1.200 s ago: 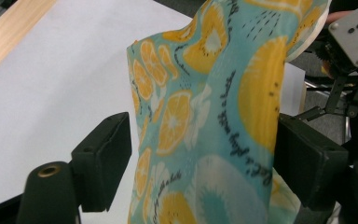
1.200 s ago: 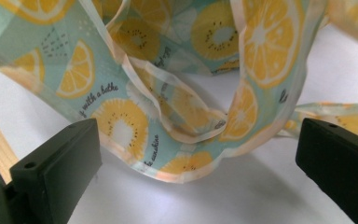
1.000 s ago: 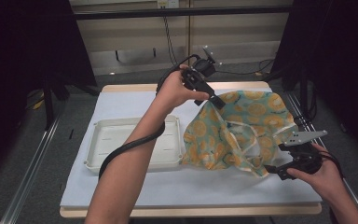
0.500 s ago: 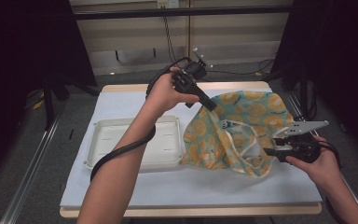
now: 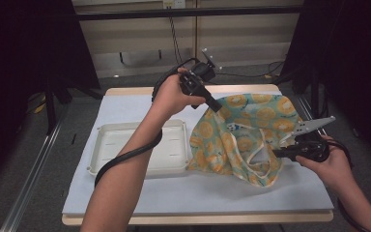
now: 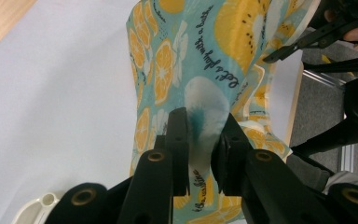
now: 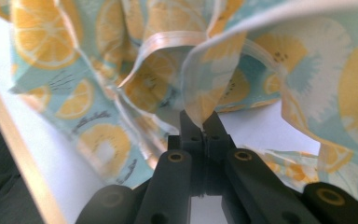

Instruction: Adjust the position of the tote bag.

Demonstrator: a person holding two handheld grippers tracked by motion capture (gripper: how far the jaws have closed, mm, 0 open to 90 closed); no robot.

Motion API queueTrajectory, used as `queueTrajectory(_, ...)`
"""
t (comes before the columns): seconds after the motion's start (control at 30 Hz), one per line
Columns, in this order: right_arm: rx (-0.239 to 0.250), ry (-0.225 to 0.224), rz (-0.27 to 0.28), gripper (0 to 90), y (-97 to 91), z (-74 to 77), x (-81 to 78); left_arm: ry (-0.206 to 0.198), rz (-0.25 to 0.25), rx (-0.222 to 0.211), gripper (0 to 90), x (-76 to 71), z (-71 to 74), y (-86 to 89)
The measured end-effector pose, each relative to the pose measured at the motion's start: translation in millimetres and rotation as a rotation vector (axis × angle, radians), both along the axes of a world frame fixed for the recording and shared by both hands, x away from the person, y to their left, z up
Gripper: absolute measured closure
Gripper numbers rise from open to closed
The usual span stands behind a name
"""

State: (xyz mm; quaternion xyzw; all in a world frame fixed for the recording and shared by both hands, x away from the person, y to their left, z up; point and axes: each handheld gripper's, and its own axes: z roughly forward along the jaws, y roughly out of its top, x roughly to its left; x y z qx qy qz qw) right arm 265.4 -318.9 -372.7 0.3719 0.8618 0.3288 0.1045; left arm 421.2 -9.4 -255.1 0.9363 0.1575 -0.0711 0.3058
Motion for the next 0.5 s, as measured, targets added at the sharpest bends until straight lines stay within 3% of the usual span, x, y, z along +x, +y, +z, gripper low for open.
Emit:
queueTrajectory(0.17,0.015,0.07,0.01,90.0,-0.2,13.6,0.5,0.004,0.004,-0.013,82.7,1.5,4.1,1.7)
queueTrajectory(0.27,0.013,0.071,0.023,90.0,1.2,24.5,0.1,0.025,0.023,-0.014,84.7,2.7,8.5,2.7)
queueTrajectory(0.5,0.018,0.058,0.057,90.0,6.4,53.5,2.4,0.026,0.032,-0.023,88.6,8.6,20.7,3.0)
